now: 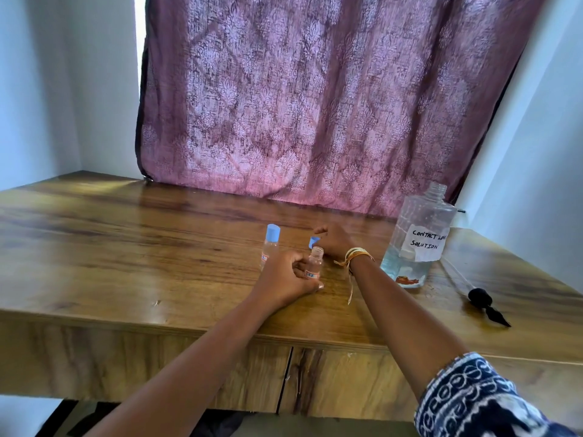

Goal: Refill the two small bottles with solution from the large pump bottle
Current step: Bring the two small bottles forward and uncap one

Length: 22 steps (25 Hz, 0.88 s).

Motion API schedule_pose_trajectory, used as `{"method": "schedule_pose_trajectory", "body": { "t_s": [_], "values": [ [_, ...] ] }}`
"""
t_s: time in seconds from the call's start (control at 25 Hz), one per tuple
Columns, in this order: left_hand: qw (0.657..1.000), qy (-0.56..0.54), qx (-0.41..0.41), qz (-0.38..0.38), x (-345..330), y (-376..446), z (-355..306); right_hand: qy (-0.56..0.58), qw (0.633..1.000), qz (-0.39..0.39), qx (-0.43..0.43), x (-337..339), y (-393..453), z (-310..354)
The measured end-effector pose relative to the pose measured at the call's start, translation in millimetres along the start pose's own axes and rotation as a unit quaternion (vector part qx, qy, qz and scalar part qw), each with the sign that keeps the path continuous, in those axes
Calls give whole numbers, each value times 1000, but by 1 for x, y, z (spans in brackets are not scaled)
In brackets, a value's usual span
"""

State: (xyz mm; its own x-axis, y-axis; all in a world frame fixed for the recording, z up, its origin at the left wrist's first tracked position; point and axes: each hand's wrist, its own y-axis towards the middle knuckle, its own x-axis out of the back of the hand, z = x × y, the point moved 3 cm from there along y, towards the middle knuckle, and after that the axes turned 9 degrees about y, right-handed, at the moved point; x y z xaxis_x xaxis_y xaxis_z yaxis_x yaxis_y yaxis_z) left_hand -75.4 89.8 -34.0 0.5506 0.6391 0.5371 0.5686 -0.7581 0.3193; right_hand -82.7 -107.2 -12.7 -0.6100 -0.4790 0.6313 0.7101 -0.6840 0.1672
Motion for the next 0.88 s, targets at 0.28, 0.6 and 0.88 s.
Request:
{"method": "schedule_pose_trajectory", "body": {
  "t_s": [0.28,0.6,0.88],
  "values": [
    [1000,11,-3,-8,-1,0,0,88,995,22,-28,11,-40,-8],
    [997,73,-21,-8,-7,-2,-13,51,999,-3,7,49,-123,-19],
    [995,96,-10,19,-30,16,-33,219,916,-320,104,124,-171,-1]
  ]
}}
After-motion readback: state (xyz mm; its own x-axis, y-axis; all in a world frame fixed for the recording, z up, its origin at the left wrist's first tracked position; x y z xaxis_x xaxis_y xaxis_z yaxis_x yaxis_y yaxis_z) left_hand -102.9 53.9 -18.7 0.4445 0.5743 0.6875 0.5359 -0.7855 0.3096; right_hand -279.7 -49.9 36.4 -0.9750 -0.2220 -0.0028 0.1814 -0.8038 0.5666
